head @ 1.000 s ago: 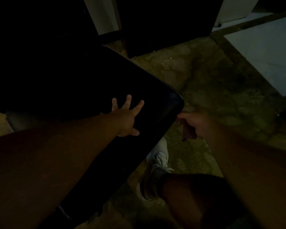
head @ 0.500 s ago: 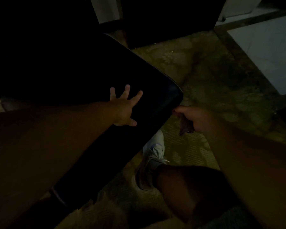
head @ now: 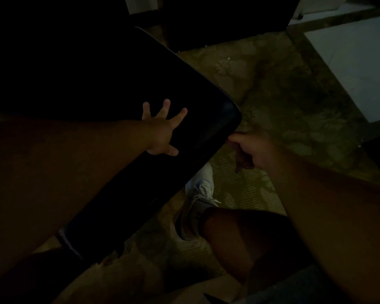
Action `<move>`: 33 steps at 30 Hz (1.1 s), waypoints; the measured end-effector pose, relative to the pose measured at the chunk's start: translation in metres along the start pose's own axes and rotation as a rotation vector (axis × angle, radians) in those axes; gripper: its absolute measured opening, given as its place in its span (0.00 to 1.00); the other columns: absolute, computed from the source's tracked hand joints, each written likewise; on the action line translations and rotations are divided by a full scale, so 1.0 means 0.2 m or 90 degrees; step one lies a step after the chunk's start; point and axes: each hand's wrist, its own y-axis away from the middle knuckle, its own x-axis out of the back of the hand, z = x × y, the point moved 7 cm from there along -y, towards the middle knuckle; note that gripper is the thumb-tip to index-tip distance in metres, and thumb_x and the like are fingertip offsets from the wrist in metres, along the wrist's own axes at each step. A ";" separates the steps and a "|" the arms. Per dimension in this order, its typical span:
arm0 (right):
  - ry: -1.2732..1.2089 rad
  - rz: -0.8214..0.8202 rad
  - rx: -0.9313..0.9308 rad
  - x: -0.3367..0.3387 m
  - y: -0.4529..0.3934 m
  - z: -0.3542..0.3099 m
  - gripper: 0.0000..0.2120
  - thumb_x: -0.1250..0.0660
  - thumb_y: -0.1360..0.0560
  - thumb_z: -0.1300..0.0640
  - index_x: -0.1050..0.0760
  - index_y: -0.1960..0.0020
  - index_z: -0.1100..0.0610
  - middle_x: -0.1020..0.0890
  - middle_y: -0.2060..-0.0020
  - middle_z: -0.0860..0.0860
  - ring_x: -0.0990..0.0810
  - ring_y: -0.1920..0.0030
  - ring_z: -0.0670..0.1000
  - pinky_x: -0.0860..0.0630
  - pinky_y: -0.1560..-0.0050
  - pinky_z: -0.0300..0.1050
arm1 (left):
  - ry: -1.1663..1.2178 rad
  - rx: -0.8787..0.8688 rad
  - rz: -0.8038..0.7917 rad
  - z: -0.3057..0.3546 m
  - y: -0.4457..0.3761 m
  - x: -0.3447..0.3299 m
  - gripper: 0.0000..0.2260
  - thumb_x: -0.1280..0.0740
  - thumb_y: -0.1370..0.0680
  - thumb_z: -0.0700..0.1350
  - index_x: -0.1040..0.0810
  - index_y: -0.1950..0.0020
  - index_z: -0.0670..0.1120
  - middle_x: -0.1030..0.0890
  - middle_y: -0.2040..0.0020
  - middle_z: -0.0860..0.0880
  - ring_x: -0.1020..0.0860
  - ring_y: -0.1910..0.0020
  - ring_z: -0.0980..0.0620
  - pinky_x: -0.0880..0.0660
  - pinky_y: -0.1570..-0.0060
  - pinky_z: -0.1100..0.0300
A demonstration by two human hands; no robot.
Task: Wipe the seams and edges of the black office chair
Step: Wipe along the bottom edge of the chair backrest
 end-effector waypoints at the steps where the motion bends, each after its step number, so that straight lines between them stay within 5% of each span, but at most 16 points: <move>1: 0.005 -0.002 -0.007 0.00 0.00 0.01 0.26 0.22 0.42 0.48 0.20 0.48 0.58 0.16 0.53 0.58 0.18 0.58 0.56 0.21 0.61 0.46 | -0.001 -0.001 -0.001 0.00 0.00 0.00 0.51 0.32 0.22 0.62 0.71 0.21 0.55 0.70 0.21 0.39 0.65 0.22 0.30 0.60 0.24 0.38; 4: -0.021 -0.053 -0.007 -0.05 0.08 -0.05 0.07 0.29 0.25 0.54 0.22 0.58 0.57 0.19 0.62 0.53 0.22 0.70 0.49 0.25 0.69 0.41 | 0.006 0.003 0.001 0.00 0.00 0.00 0.51 0.32 0.22 0.62 0.71 0.21 0.55 0.71 0.21 0.40 0.65 0.23 0.29 0.59 0.24 0.38; 6: -0.047 -0.059 0.008 -0.06 0.08 -0.08 0.09 0.32 0.22 0.56 0.24 0.60 0.57 0.21 0.66 0.52 0.24 0.76 0.46 0.27 0.73 0.38 | 0.004 -0.003 0.005 0.00 0.00 0.01 0.51 0.32 0.22 0.62 0.71 0.21 0.55 0.70 0.21 0.39 0.65 0.23 0.29 0.60 0.24 0.37; 11: 0.034 -0.043 -0.060 -0.06 0.09 0.01 0.08 0.33 0.21 0.56 0.25 0.59 0.57 0.21 0.62 0.53 0.24 0.66 0.50 0.28 0.67 0.42 | 0.019 -0.014 0.005 0.00 0.03 0.00 0.50 0.31 0.22 0.60 0.70 0.20 0.55 0.70 0.20 0.40 0.64 0.22 0.29 0.58 0.24 0.36; 16: -0.030 -0.035 -0.070 -0.04 0.11 -0.05 0.09 0.32 0.22 0.54 0.23 0.59 0.57 0.21 0.66 0.52 0.24 0.73 0.47 0.30 0.78 0.33 | 0.069 -0.001 0.011 -0.02 0.01 -0.03 0.51 0.29 0.23 0.60 0.70 0.21 0.61 0.72 0.20 0.47 0.65 0.22 0.29 0.45 0.29 0.28; 19: -0.001 -0.037 -0.088 -0.06 0.13 -0.03 0.09 0.32 0.22 0.56 0.24 0.59 0.59 0.22 0.65 0.53 0.25 0.69 0.48 0.27 0.73 0.40 | 0.074 -0.007 0.021 -0.04 0.01 -0.05 0.52 0.28 0.24 0.60 0.70 0.22 0.63 0.72 0.20 0.50 0.65 0.22 0.31 0.42 0.31 0.24; 27: -0.100 -0.006 -0.086 -0.12 0.20 0.00 0.04 0.33 0.22 0.61 0.22 0.48 0.60 0.20 0.62 0.53 0.23 0.63 0.49 0.26 0.66 0.44 | 0.087 -0.029 0.078 -0.07 0.01 -0.11 0.52 0.26 0.26 0.61 0.67 0.21 0.66 0.69 0.19 0.53 0.65 0.21 0.34 0.43 0.32 0.22; 33: -0.083 -0.026 -0.096 -0.18 0.34 0.05 0.02 0.35 0.24 0.65 0.25 0.53 0.60 0.24 0.54 0.57 0.25 0.59 0.55 0.27 0.64 0.52 | 0.087 -0.060 0.136 -0.11 0.12 -0.18 0.44 0.33 0.22 0.63 0.63 0.19 0.63 0.66 0.18 0.53 0.64 0.19 0.42 0.49 0.26 0.29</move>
